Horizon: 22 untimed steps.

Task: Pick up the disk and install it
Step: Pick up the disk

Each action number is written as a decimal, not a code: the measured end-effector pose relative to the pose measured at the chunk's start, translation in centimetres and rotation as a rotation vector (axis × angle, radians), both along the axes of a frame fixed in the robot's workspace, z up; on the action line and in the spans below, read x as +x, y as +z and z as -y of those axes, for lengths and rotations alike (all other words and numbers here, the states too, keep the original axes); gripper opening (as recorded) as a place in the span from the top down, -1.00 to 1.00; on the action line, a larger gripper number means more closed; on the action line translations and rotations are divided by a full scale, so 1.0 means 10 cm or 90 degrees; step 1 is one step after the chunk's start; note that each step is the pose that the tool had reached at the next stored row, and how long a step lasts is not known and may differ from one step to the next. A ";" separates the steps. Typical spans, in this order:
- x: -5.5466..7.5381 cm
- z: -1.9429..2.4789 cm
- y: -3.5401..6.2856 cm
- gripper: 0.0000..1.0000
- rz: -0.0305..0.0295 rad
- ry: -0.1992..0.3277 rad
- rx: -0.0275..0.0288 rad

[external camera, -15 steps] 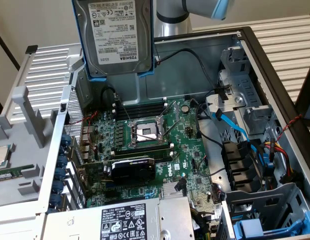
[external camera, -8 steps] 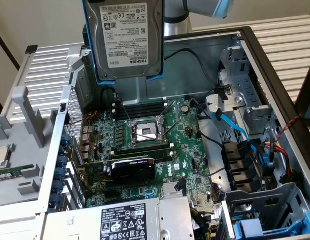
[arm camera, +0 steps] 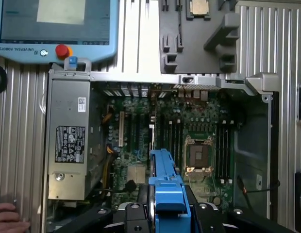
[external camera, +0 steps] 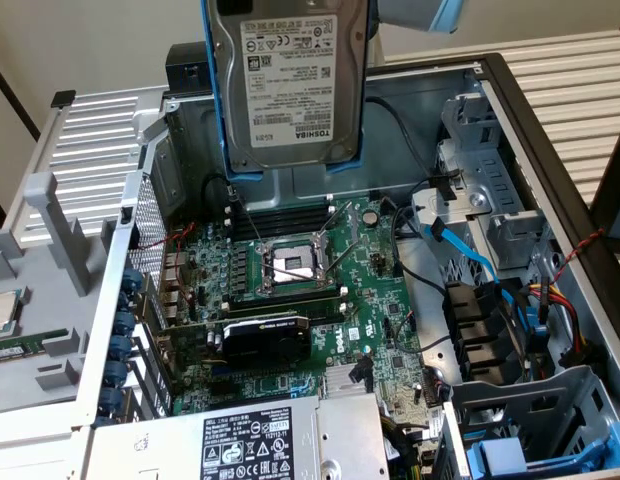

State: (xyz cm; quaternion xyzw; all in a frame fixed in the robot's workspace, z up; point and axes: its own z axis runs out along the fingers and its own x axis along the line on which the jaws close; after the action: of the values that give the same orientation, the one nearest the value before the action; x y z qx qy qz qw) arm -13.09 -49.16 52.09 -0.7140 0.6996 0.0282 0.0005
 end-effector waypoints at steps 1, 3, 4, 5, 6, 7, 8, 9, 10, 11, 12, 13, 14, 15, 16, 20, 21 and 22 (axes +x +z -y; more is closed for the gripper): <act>0.02 0.031 0.000 0.25 0.0000 0.000 0.0000; 0.07 0.088 0.000 0.25 0.0001 0.000 0.0000; 0.09 0.118 0.001 0.25 0.0000 0.000 -0.0001; 0.12 0.148 0.000 0.25 0.0001 0.000 0.0000; 0.14 0.174 0.000 0.25 0.0001 0.000 0.0000; 0.17 0.198 0.000 0.25 0.0000 0.000 -0.0001; 0.19 0.221 0.000 0.25 0.0001 0.000 0.0000; 0.23 0.239 0.000 0.25 0.0001 0.000 0.0000; 0.26 0.254 0.000 0.25 0.0000 0.000 -0.0001; 0.30 0.268 0.000 0.25 0.0001 0.000 -0.0001; 0.34 0.282 0.000 0.25 0.0001 0.000 0.0000; 0.38 0.294 0.001 0.25 0.0000 0.000 -0.0001; 0.41 0.303 0.000 0.25 0.0001 0.000 0.0000; 0.45 0.311 0.000 0.25 0.0001 0.000 0.0000; 0.48 0.318 0.000 0.25 0.0001 0.000 0.0000; 0.61 0.350 0.000 0.25 0.0000 0.000 -0.0001; 0.64 0.363 0.000 0.25 0.0001 0.000 0.0000; 0.66 0.382 0.000 0.25 0.0001 0.000 -0.0001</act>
State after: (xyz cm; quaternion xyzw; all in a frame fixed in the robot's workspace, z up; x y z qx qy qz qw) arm -6.48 -52.98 52.08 -0.7140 0.6996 0.0282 0.0005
